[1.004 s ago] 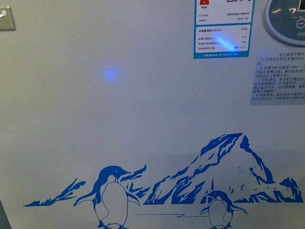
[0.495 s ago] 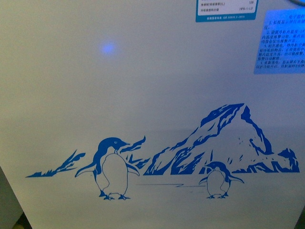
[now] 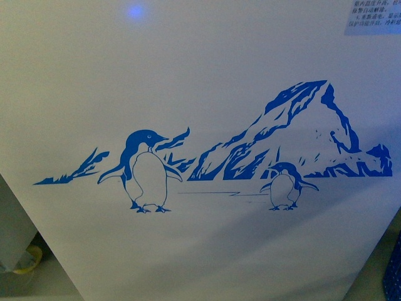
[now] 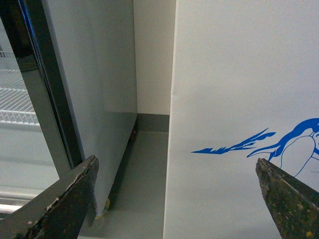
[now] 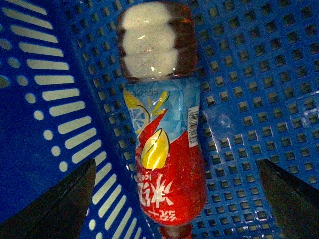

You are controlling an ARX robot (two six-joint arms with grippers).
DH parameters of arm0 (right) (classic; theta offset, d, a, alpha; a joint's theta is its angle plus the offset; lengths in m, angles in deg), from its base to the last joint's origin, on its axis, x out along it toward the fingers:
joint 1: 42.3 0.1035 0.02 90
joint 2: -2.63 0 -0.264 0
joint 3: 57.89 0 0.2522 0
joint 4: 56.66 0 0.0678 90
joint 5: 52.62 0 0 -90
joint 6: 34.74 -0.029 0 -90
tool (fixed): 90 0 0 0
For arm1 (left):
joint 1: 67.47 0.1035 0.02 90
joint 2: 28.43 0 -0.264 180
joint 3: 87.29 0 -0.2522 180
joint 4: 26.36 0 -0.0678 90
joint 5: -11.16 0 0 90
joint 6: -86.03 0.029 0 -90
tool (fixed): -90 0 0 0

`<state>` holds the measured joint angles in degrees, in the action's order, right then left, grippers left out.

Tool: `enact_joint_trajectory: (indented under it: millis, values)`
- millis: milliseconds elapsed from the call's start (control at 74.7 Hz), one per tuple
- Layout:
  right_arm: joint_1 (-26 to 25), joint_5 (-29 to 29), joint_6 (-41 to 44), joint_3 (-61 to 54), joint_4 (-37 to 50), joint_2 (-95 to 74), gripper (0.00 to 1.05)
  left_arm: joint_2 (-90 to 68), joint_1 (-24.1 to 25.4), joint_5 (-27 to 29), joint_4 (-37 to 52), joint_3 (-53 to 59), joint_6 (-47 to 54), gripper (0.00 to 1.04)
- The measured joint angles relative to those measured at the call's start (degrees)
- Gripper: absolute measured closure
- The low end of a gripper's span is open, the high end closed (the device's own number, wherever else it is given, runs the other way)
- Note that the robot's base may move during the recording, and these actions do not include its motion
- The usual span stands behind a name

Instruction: Put drink in fridge

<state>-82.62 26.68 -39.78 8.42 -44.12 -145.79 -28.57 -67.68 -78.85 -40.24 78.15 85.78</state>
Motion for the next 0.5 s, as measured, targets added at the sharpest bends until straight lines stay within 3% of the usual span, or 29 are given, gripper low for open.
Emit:
enact_joint_trajectory:
  millis: [495]
  values:
    - [4.0, 0.5, -0.5, 15.1, -2.1, -15.1, 0.07, 0.0, 0.0, 0.0, 0.0, 0.0, 0.0, 0.08]
